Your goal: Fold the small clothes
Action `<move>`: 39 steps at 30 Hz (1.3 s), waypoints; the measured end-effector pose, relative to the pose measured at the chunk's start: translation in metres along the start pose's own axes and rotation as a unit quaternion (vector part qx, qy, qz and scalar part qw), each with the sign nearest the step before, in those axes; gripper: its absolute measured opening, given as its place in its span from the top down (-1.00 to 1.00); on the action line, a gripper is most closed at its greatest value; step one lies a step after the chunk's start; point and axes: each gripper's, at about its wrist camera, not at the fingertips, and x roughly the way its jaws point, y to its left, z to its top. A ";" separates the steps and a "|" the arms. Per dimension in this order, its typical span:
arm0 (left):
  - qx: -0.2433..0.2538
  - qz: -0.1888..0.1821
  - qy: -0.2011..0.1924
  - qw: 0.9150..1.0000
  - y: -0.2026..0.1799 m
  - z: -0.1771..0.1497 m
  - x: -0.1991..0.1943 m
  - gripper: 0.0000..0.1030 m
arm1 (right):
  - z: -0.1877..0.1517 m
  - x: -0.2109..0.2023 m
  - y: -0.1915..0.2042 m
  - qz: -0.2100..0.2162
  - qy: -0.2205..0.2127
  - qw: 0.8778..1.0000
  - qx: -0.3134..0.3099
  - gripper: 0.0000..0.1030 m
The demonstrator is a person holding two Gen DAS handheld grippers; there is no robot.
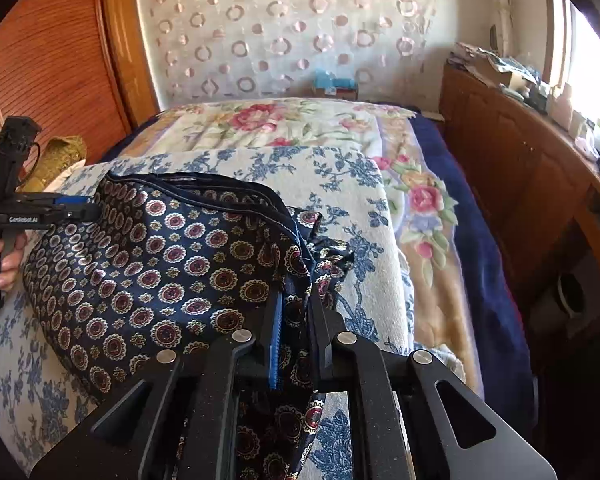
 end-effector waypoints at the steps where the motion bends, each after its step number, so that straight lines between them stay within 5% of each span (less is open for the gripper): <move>1: 0.002 -0.003 -0.001 1.000 -0.001 0.000 0.000 0.23 | 0.000 0.001 0.000 -0.009 0.001 1.000 0.001 0.40; 4: 0.007 -0.012 -0.002 1.000 -0.004 0.001 0.000 0.61 | 0.000 0.006 -0.005 0.000 0.005 1.000 0.017 -0.26; 6: 0.014 -0.014 -0.004 1.000 -0.006 0.001 -0.001 0.83 | -0.001 0.013 -0.009 0.010 0.018 0.999 0.034 -0.27; 13: 0.045 0.006 -0.027 0.999 -0.020 -0.002 -0.016 0.93 | 0.004 0.023 -0.007 0.030 0.032 0.998 0.043 -0.29; 17: 0.044 -0.006 -0.049 0.998 -0.022 -0.001 -0.031 0.95 | 0.006 0.024 0.007 0.034 0.033 0.999 0.019 0.08; 19: 0.047 -0.008 -0.060 0.997 -0.026 -0.002 -0.041 0.95 | 0.005 0.023 0.013 0.043 0.031 0.999 0.011 0.54; 22: 0.055 0.001 -0.068 0.996 -0.031 -0.002 -0.051 0.95 | 0.004 0.016 0.023 0.042 0.017 0.999 -0.006 0.82; 39: 0.073 0.008 -0.128 0.989 -0.052 -0.017 -0.127 0.95 | 0.011 -0.059 0.041 0.057 -0.078 0.995 0.005 0.88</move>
